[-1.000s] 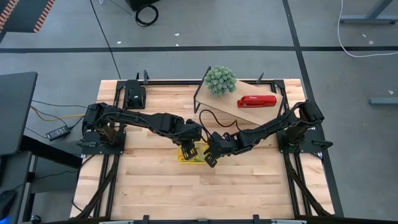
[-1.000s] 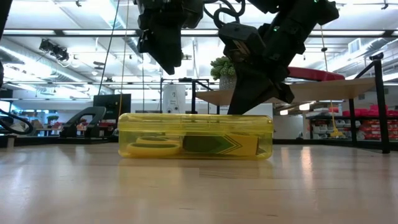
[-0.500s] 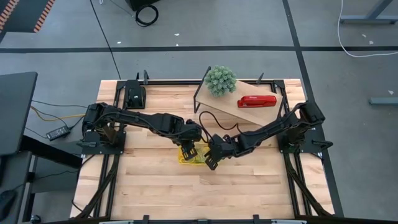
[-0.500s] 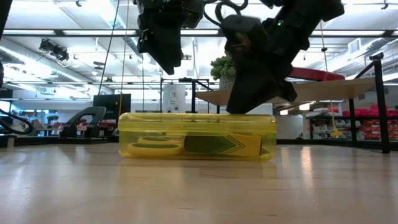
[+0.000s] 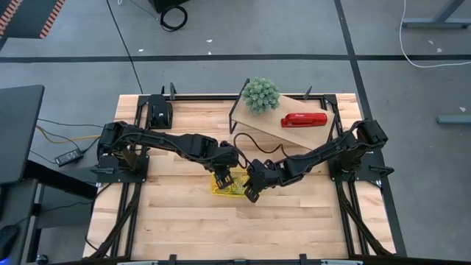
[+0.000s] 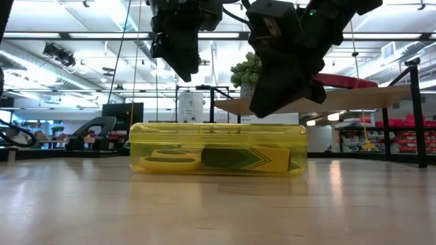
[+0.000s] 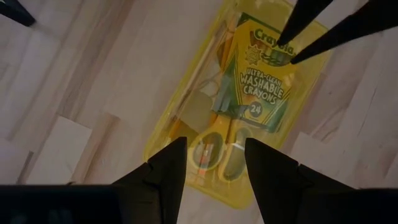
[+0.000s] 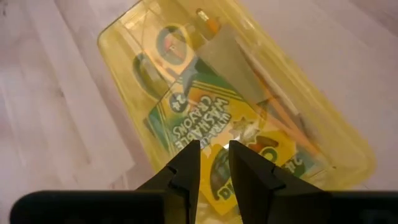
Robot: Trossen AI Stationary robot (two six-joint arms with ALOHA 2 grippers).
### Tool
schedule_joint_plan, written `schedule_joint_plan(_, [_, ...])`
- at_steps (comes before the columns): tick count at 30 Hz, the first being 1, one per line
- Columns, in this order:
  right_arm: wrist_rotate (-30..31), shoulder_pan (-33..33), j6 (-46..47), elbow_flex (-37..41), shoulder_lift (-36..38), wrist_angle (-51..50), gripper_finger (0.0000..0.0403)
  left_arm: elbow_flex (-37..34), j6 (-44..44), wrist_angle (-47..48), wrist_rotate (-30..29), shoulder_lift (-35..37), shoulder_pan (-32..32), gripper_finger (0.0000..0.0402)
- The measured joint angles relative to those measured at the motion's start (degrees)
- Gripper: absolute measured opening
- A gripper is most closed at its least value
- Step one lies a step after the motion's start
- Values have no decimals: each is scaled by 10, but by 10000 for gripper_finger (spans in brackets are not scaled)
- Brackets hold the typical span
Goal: Pack school essentials
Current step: Close the supply box
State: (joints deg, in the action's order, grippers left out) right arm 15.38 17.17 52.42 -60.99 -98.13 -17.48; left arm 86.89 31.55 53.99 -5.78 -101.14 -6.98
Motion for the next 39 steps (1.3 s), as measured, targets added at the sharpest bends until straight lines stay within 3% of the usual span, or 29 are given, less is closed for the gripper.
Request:
schedule_joint_plan(8, [-37, 49, -19, -44, 12, 9, 92, 0, 8, 8, 0, 0, 0, 172])
schedule_joint_plan(18, [54, 126, 148, 5, -1, 11, 92, 0, 8, 6, -2, 0, 0, 172])
schedule_joint_plan(27, [56, 112, 60, 29, -16, 68, 92, 0, 8, 3, -2, 0, 0, 172])
schedule_joint_plan(39, [40, 86, 30, 28, -24, 68, 92, 0, 8, 5, -2, 0, 0, 172])
